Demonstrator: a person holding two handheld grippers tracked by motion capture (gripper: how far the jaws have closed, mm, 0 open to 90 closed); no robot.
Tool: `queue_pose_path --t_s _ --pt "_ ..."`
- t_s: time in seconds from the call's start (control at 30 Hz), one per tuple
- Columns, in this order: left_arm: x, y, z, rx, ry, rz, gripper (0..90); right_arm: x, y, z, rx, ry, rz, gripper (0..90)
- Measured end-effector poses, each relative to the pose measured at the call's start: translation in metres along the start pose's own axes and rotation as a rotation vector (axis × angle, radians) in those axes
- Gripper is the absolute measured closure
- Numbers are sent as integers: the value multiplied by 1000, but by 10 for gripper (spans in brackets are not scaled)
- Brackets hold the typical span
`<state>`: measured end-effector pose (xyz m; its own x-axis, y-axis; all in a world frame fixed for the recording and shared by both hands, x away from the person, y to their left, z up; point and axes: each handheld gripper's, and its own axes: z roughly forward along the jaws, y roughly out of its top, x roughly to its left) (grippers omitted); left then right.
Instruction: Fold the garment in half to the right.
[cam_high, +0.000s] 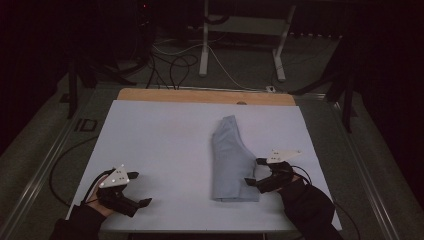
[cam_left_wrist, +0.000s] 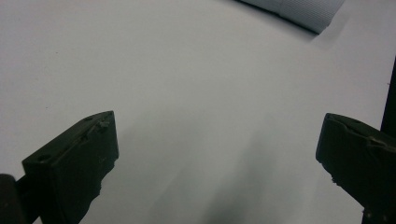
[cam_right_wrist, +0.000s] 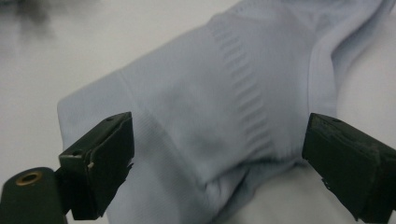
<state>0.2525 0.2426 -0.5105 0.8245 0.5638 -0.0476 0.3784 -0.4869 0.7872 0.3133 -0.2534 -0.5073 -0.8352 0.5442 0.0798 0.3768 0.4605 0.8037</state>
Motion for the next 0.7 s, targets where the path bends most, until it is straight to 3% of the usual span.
queue_pose_path --t_s 0.43,0.7 --pt "-1 -1 0 3 -5 7 3 6 -35 -17 2 -54 63 93" --pt "-1 0 -1 0 -5 8 3 4 -38 -21 -10 -72 78 93"
